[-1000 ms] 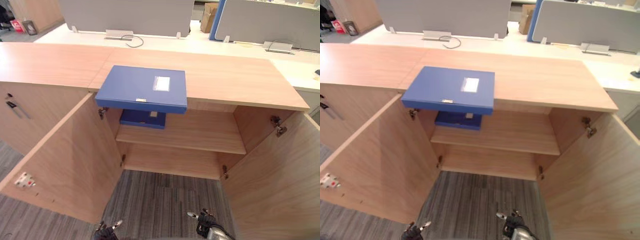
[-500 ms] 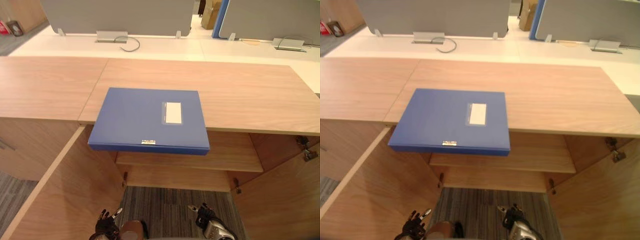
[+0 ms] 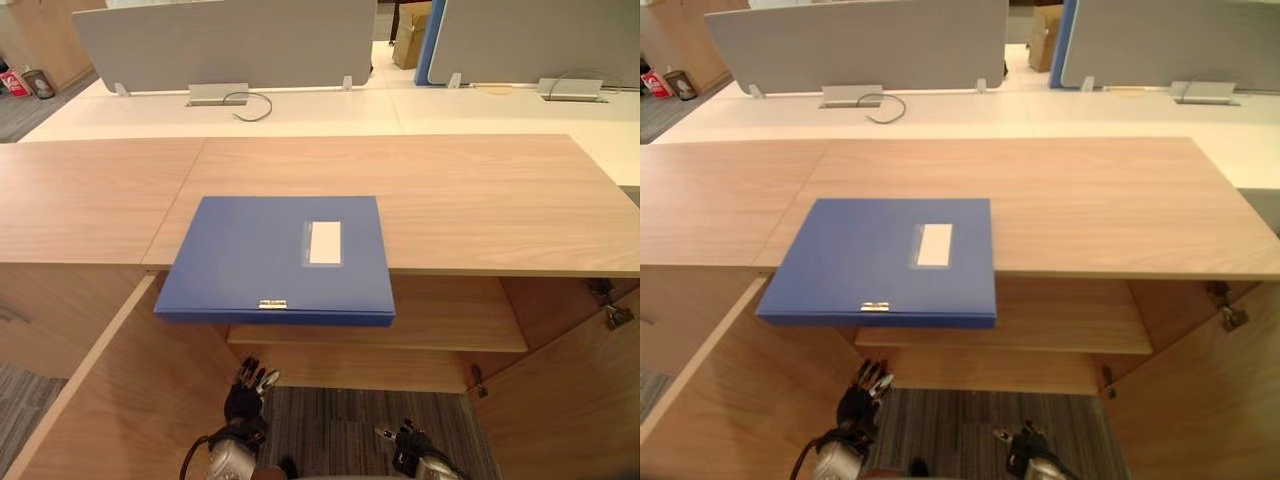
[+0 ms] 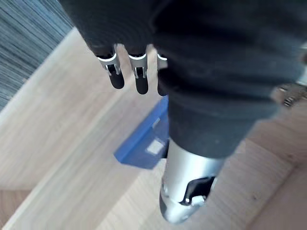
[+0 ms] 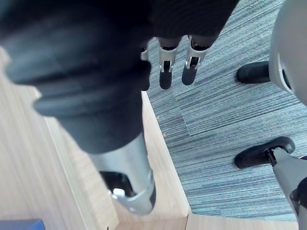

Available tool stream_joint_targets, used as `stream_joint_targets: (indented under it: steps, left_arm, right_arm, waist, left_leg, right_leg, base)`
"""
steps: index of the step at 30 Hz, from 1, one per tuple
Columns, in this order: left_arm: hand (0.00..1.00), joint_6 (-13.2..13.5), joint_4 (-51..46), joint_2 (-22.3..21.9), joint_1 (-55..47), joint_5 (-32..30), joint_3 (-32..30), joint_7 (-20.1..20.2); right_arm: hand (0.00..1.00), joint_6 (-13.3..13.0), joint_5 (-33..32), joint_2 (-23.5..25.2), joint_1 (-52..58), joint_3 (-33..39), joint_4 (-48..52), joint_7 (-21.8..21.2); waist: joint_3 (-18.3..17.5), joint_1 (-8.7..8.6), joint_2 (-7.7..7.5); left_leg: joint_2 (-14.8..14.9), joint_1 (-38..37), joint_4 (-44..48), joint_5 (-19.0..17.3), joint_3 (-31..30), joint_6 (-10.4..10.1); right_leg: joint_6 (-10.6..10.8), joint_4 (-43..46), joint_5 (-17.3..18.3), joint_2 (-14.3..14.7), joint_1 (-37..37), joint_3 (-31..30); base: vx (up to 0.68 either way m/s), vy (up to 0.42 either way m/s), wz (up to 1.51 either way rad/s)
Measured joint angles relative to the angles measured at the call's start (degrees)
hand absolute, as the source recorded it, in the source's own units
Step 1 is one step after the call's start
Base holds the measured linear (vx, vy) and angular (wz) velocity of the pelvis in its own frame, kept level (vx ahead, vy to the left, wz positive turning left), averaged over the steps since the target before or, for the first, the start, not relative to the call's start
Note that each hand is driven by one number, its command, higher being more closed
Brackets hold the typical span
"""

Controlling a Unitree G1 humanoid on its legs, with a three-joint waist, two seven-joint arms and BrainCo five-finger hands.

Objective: Walk over to the cabinet, pick up the folder, carry it to the office cabinet, place the folder inside the office cabinet, then close the office cabinet door

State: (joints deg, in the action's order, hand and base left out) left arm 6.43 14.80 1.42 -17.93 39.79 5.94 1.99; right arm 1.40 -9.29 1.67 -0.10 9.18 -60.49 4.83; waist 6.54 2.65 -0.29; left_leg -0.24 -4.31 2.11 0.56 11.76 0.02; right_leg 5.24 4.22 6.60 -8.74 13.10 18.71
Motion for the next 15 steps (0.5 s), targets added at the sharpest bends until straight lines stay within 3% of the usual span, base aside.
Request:
stream_joint_targets:
  steps: [5, 7, 9, 13, 15]
  left_arm:
    - [0.0, -0.5, -8.8, 5.1, -3.4, -4.6, -0.5, 2.3]
    - [0.0, -1.1, -11.3, 5.4, -4.3, -11.5, -2.1, 2.6]
    - [0.0, -2.0, -13.2, 4.6, -5.1, -17.9, -5.0, 2.6]
    - [0.0, -2.6, -13.8, 1.4, -7.7, -19.8, -9.7, 1.8]
    - [0.0, -3.1, -15.4, -1.3, -9.5, -19.8, -12.0, 0.8]
  right_arm:
    - [0.0, 1.1, 2.7, -0.4, 0.3, -2.1, 0.0, -1.2]
    - [0.0, 1.3, 3.9, -0.4, 0.3, -2.1, 0.0, -1.8]
    - [0.0, 1.9, 4.1, -0.4, 0.1, -2.0, 0.0, -2.4]
    - [0.0, 2.1, 5.5, -0.2, 0.1, -1.8, -0.1, -2.7]
    - [0.0, 2.3, 6.0, 0.0, 0.1, -1.5, -0.2, -3.0]
  waist:
    - [-1.4, 0.55, 0.06]
    - [-1.6, 0.7, 0.09]
    - [-1.6, 1.25, 0.08]
    - [-2.4, 1.74, -0.04]
    - [-2.7, 2.92, -0.16]
  left_leg:
    - [-1.6, -1.3, -3.5, 2.1, -0.4, 1.0]
    - [-2.4, -1.8, -5.8, 3.4, -1.5, 1.2]
    - [-3.2, -1.4, -7.1, 4.7, -3.2, 1.4]
    - [-4.3, -0.7, -7.1, 5.5, -6.3, 1.7]
    - [-4.7, 0.2, -7.1, 6.1, -8.1, 1.7]
  right_leg:
    - [0.3, -0.1, -0.2, -1.2, 0.0, 0.7]
    - [0.3, -0.3, -0.1, -1.5, 0.0, 1.8]
    - [0.4, -0.8, -0.1, -2.0, 0.1, 4.1]
    - [1.2, -0.3, 0.4, -2.8, 0.7, 7.5]
    - [1.3, -0.1, 0.4, -3.0, 0.7, 9.4]
  base:
    - [-0.05, 0.065, 0.05]
    - [-0.07, 0.049, 0.23]
    - [-0.1, 0.047, 0.36]
    - [-0.08, 0.034, 0.46]
    - [-0.04, 0.031, 0.45]
